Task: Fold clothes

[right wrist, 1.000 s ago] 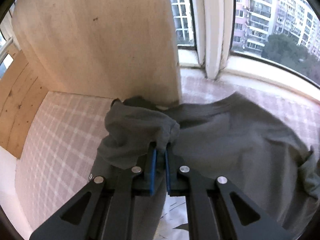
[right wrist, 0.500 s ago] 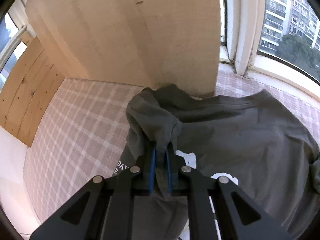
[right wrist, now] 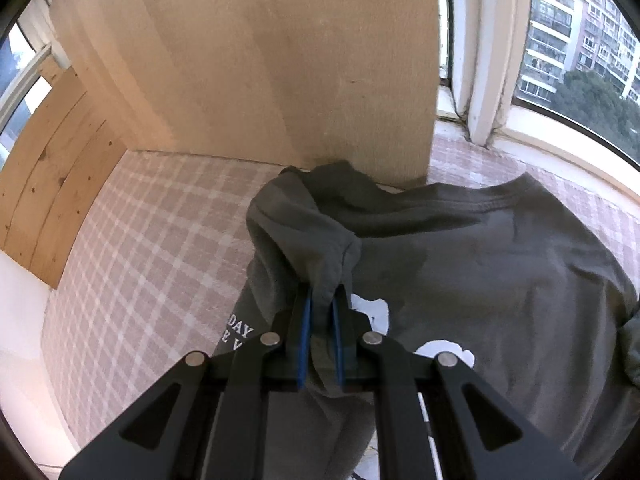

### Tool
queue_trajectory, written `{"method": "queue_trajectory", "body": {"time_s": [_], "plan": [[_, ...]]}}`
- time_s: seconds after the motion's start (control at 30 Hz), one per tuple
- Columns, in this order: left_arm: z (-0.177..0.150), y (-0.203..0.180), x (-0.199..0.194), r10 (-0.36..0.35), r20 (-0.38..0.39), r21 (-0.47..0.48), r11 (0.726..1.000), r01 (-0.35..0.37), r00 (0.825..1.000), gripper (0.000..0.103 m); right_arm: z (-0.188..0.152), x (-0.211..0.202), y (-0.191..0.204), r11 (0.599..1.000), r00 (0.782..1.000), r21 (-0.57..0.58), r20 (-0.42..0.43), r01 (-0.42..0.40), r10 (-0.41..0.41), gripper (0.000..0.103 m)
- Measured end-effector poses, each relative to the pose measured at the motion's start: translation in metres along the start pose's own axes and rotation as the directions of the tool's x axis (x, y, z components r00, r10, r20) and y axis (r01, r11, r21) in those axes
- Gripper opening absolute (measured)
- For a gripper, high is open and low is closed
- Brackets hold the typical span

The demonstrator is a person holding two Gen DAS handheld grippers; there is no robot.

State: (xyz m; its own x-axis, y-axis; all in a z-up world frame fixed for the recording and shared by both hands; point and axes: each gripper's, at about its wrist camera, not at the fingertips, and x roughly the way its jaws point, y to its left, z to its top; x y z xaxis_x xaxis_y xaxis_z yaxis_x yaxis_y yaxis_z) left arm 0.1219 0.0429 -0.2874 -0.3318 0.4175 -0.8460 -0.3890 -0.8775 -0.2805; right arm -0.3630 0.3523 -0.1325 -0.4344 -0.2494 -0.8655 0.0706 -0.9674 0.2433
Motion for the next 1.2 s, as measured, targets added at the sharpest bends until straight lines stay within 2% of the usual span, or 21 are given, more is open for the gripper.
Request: {"method": "queue_trajectory", "body": {"time_s": [0.13, 0.27, 0.4, 0.5, 0.6, 0.67, 0.73, 0.77, 0.83, 0.93, 0.97, 1.0, 1.13, 1.17, 1.2], "plan": [[-0.002, -0.011, -0.002, 0.033, 0.006, 0.03, 0.999, -0.034, 0.999, 0.003, 0.001, -0.002, -0.002, 1.0, 1.0, 0.002, 0.012, 0.019, -0.019, 0.008], [-0.011, -0.008, -0.017, 0.019, 0.039, -0.03, 0.999, -0.017, 0.999, 0.002, 0.004, -0.012, -0.009, 0.999, 0.997, 0.026, 0.059, 0.042, -0.043, 0.007], [-0.02, -0.007, -0.025, 0.029, 0.055, -0.077, 0.997, -0.025, 0.998, 0.002, 0.003, -0.012, -0.009, 0.998, 0.997, 0.002, 0.062, 0.055, -0.055, 0.006], [-0.025, -0.007, -0.023, 0.035, 0.051, -0.095, 0.995, -0.03, 0.998, 0.002, 0.001, -0.009, -0.01, 0.999, 0.998, 0.026, 0.053, 0.035, -0.036, 0.006], [-0.025, -0.015, -0.033, 0.028, 0.074, -0.105, 0.994, -0.02, 0.997, 0.002, -0.002, -0.02, -0.005, 0.994, 0.995, 0.056, 0.06, -0.089, 0.086, 0.006], [-0.024, -0.022, -0.038, 0.02, 0.088, -0.076, 0.997, -0.013, 0.996, 0.002, -0.004, -0.028, 0.005, 0.995, 0.992, 0.009, 0.083, -0.101, 0.1, 0.006], [-0.03, -0.018, -0.027, 0.03, 0.044, -0.079, 0.997, -0.027, 0.999, 0.002, -0.004, -0.025, 0.014, 0.998, 0.997, -0.056, 0.074, -0.004, 0.008, 0.006], [-0.035, -0.01, -0.014, 0.054, -0.009, -0.093, 0.994, -0.054, 0.999, 0.002, -0.004, -0.021, 0.014, 0.999, 0.998, -0.049, 0.061, 0.005, -0.002, 0.006], [-0.043, 0.002, 0.005, 0.097, -0.096, -0.113, 0.988, -0.108, 0.991, 0.0, -0.002, -0.021, 0.01, 0.999, 0.998, -0.015, 0.056, -0.033, 0.034, 0.006], [-0.04, 0.004, -0.006, 0.15, -0.089, -0.119, 0.98, -0.16, 0.985, 0.0, -0.001, -0.022, 0.011, 0.997, 0.997, -0.002, 0.02, -0.076, 0.076, 0.014], [-0.038, 0.001, -0.013, 0.145, -0.076, -0.124, 0.98, -0.153, 0.987, 0.0, -0.001, -0.023, 0.01, 0.998, 0.998, 0.001, 0.004, -0.069, 0.069, 0.026], [-0.033, -0.006, -0.018, 0.131, -0.061, -0.119, 0.983, -0.138, 0.989, 0.0, 0.0, -0.027, 0.009, 0.997, 0.997, 0.007, 0.002, -0.072, 0.071, 0.031], [-0.01, -0.047, -0.016, 0.056, -0.025, -0.036, 0.998, -0.057, 0.998, 0.01, 0.001, -0.059, -0.01, 0.987, 0.987, 0.067, 0.067, -0.149, 0.145, 0.033], [-0.005, -0.059, -0.01, 0.023, -0.02, -0.002, 1.0, -0.023, 1.0, 0.012, 0.0, -0.067, -0.015, 0.982, 0.983, 0.083, 0.082, -0.169, 0.162, 0.043], [0.0, -0.069, -0.004, 0.006, -0.02, 0.026, 1.0, -0.005, 1.0, 0.019, -0.001, -0.067, -0.018, 0.984, 0.985, 0.079, 0.073, -0.16, 0.154, 0.054]]}}
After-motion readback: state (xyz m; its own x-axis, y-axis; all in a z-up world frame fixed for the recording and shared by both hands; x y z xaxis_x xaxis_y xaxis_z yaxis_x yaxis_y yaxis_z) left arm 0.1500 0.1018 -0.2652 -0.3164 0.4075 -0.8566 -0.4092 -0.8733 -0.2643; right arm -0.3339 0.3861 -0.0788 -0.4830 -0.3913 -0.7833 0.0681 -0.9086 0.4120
